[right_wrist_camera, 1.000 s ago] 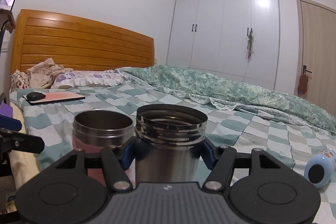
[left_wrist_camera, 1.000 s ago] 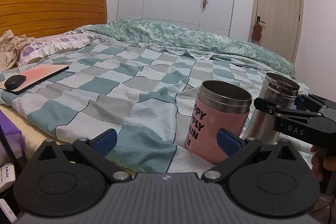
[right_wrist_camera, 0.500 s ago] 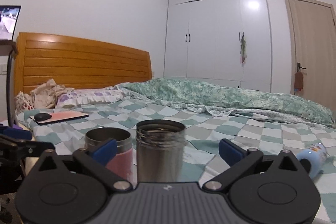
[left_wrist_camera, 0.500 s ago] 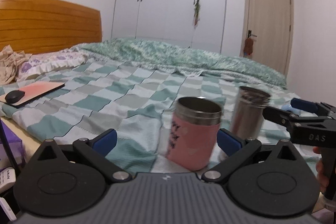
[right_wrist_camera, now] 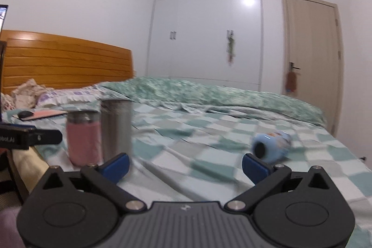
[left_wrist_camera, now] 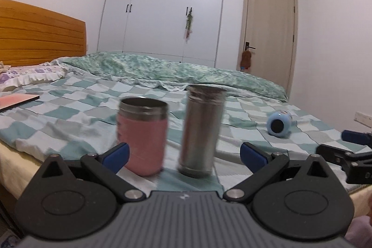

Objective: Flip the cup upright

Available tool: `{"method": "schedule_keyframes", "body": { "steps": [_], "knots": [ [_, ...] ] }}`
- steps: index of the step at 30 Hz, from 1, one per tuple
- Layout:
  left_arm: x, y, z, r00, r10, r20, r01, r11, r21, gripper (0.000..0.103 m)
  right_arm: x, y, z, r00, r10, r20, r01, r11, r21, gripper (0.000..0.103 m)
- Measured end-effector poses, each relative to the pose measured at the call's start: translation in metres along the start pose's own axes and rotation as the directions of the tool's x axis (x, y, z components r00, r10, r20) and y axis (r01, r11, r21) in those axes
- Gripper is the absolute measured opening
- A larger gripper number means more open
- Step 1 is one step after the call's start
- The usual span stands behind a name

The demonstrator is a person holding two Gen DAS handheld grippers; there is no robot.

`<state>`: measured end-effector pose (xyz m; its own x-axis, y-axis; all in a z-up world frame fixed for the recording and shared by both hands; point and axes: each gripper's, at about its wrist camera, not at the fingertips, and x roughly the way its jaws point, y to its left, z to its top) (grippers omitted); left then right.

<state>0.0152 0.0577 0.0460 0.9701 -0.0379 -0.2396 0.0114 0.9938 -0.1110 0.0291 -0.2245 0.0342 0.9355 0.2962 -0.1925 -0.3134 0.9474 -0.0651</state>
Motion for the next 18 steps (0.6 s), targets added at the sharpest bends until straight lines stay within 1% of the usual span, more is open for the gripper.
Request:
{"method": "schedule_keyframes", "body": {
  "steps": [5,10,14,18],
  "knots": [
    [0.008,-0.02,-0.024,1.0,-0.021,-0.014,0.021,1.0,0.014,0.103,-0.021,-0.019,-0.027,0.998,-0.062,-0.017,0.062,0.998,0.001,0.103],
    [0.012,-0.036,-0.039,1.0,-0.008,0.006,0.008,0.997,0.073,0.103,-0.031,-0.023,-0.046,0.996,-0.093,-0.017,0.092,0.996,-0.007,0.103],
    [0.008,-0.043,-0.042,0.999,-0.018,0.027,0.015,0.996,0.087,0.103,-0.036,-0.022,-0.047,0.994,-0.107,0.029,0.108,0.994,-0.01,0.103],
    [0.005,-0.049,-0.046,0.999,-0.012,0.052,0.006,0.994,0.112,0.103,-0.042,-0.021,-0.05,0.99,-0.129,0.058,0.129,0.992,-0.005,0.103]
  ]
}}
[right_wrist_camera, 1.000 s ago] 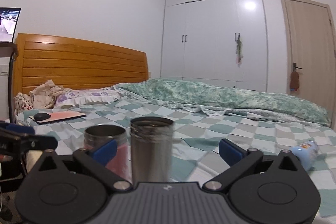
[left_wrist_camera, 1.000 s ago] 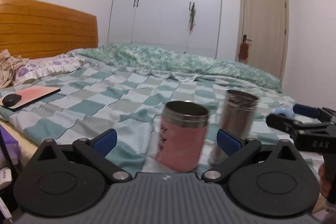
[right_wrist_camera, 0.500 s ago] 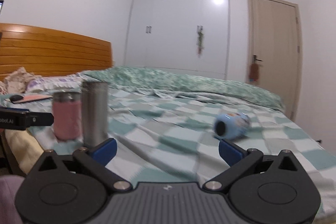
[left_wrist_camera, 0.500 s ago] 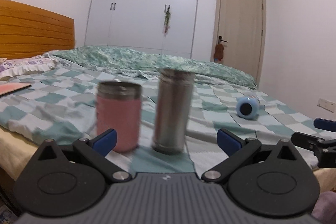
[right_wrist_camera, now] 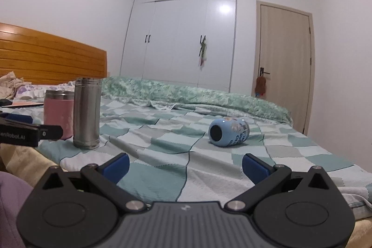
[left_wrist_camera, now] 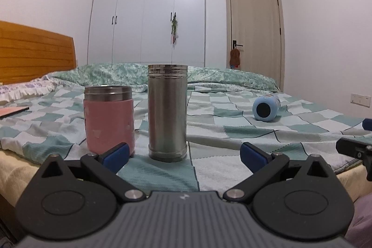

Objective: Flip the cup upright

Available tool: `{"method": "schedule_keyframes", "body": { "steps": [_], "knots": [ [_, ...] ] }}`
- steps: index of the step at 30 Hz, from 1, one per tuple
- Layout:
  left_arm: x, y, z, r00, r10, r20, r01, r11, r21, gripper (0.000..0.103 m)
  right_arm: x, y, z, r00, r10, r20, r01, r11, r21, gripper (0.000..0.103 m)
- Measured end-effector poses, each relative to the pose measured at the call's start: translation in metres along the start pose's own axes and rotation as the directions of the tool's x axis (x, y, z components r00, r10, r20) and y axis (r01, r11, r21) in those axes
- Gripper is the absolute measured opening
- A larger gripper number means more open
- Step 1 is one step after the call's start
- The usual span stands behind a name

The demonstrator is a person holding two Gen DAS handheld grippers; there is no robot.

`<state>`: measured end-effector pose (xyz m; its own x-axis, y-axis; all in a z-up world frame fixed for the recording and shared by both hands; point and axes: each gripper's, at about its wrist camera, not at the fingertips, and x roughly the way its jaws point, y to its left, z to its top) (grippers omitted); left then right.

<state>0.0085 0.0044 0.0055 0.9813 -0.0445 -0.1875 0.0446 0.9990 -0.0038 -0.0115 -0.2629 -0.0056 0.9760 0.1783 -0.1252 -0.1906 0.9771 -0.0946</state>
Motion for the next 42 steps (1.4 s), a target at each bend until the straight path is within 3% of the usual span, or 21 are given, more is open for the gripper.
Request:
{"method": "schedule_keyframes", "body": {
  "steps": [7,42],
  "knots": [
    [-0.0054,-0.0069,-0.0013,1.0,-0.004,0.027,0.003,0.999,0.048,0.103,-0.0033,0.0009,-0.001,1.0,-0.009,0.014,0.009,1.0,0.002,0.103],
    [-0.0057,-0.0052,-0.0025,0.999,-0.01,0.031,0.009,0.999,0.039,0.103,-0.0021,0.0019,-0.0014,1.0,-0.01,0.01,0.01,1.0,0.003,0.103]
  ]
}}
